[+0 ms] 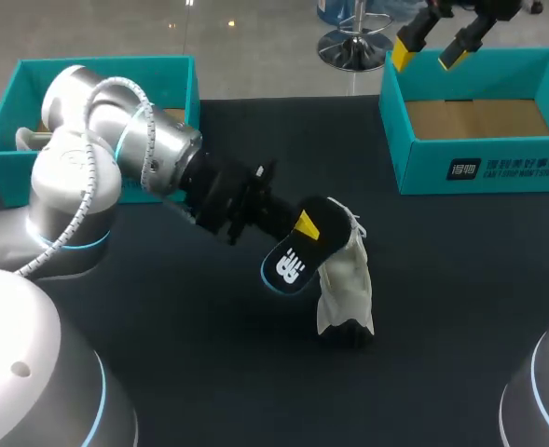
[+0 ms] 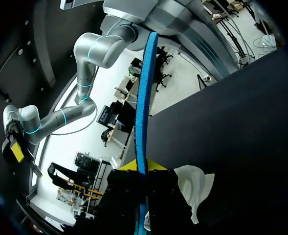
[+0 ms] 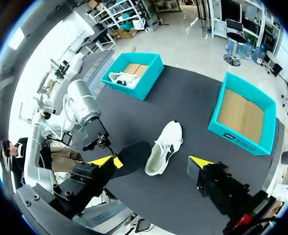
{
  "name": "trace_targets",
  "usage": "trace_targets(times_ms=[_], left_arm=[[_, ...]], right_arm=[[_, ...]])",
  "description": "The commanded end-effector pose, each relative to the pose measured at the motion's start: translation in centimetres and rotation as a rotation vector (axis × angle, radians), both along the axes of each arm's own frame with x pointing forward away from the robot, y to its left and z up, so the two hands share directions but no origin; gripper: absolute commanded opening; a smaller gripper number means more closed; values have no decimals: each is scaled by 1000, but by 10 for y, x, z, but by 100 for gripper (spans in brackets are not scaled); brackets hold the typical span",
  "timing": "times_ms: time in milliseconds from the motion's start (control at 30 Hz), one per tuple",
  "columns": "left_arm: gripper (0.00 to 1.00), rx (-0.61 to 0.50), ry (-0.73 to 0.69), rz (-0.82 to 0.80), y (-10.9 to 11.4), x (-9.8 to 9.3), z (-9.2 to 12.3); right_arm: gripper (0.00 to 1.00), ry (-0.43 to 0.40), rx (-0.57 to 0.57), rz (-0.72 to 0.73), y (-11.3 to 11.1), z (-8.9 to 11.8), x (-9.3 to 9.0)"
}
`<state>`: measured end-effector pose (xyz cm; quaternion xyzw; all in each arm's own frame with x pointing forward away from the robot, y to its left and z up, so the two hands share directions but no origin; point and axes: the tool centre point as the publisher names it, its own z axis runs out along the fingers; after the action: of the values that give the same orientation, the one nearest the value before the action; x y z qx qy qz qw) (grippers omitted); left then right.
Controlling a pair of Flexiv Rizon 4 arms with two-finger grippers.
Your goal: Take the shoe out of the shoebox, open the shoe tongue, remove and reinsert the insole, then place the shoe into the shoebox
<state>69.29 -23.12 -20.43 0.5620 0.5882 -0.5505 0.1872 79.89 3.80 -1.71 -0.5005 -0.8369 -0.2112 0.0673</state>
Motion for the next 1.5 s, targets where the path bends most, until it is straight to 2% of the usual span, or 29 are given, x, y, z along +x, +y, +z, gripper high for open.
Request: trace_targets(times_ms=[33,267,700,1500], left_arm=[[0,18,9,-5,-4,-6,-6],[0,44,61,6,1,-16,-17],[0,55,73,-22,-3,-28,-20],[0,84,73,-29,-5,-33,-23]], right_arm=[[100,2,-2,0,1,0,1],[100,2,-2,0,1,0,1],[100,2,-2,0,1,0,1],[100,2,-2,0,1,0,1]])
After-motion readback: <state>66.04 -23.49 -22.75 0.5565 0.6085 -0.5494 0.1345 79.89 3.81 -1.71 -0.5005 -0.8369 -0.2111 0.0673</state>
